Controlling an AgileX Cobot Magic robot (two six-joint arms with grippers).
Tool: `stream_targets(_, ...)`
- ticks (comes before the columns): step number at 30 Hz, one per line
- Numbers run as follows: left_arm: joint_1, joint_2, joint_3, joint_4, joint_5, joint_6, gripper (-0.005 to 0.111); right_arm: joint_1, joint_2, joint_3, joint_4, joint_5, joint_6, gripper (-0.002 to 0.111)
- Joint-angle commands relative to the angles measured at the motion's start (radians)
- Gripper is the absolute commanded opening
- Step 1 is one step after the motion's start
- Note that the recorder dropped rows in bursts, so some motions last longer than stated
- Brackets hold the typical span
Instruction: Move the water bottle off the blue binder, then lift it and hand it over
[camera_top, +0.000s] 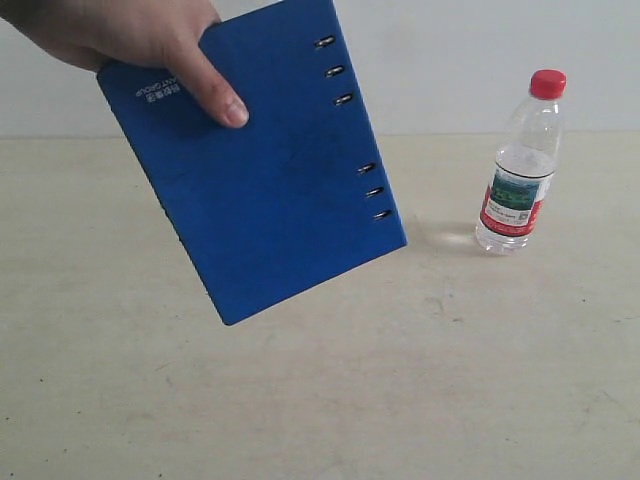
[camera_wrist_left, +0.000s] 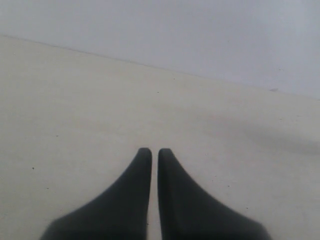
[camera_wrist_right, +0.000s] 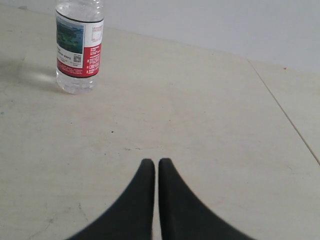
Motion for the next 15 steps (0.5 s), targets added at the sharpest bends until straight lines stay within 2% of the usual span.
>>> stream_targets(1,-0.005,-0.004,0.004,-0.011,-0.016,0.007,0.005,-0.005,-0.007,0.000,-0.002,-0.014,0.007,0.000)
stream_targets(9,-0.005,-0.004,0.004,-0.011,-0.016,0.007,0.005,-0.005,-0.007,0.000,-0.002,-0.014,0.007,0.000)
stream_targets(15,-0.005,-0.004,0.004,-0.011,-0.019,0.007,0.005,-0.002,-0.099,0.000,0.000,-0.016,0.016,0.000)
